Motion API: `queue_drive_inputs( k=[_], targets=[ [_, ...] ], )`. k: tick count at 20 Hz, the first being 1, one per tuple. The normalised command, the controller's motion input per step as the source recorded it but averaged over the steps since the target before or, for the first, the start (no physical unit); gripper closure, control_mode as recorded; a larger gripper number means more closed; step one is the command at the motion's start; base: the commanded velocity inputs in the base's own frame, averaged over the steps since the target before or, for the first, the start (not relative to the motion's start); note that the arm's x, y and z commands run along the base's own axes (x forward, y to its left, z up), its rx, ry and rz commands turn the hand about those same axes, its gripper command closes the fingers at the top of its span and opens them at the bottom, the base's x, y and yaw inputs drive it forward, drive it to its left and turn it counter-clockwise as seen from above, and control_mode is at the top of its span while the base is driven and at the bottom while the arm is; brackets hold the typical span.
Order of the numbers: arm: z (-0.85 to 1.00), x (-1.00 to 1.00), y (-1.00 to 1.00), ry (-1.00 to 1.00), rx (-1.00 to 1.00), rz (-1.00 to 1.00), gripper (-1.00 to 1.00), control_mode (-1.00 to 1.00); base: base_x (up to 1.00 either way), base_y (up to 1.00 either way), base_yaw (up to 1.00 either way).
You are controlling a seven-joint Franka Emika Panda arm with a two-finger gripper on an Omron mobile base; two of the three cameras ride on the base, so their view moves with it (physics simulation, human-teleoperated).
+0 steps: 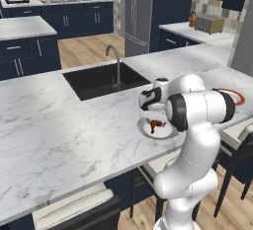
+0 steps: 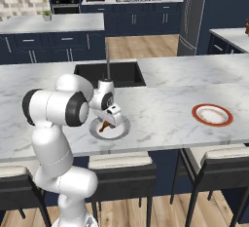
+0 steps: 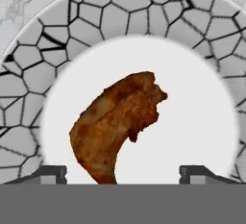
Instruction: Take the chicken drumsticks from the pan and place one on each plate on the dining counter.
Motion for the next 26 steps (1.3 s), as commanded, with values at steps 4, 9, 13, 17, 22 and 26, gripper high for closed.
queue_drive_inputs(
  k=[4, 9, 13, 17, 22, 26],
  targets=[
    [0.48, -0.22, 0.02, 0.00, 0.00, 0.15, -1.00, -1.00, 0.00, 0.00, 0.00],
    [0.40, -0.76, 0.00, 0.00, 0.00, 0.14, -1.00, -1.00, 0.00, 0.00, 0.00],
    [0.27, -0.97, 0.06, 0.01, 0.00, 0.06, -1.00, -1.00, 0.00, 0.00, 0.00],
    [0.37, -0.87, 0.03, 0.08, 0.00, 0.02, -1.00, -1.00, 0.00, 0.00, 0.00],
    [0.23, -0.88, 0.01, -0.08, 0.00, 0.01, -1.00, -1.00, 0.00, 0.00, 0.00],
    [0.21, -0.73, 0.00, -0.01, 0.00, 0.00, -1.00, -1.00, 0.00, 0.00, 0.00]
  ],
)
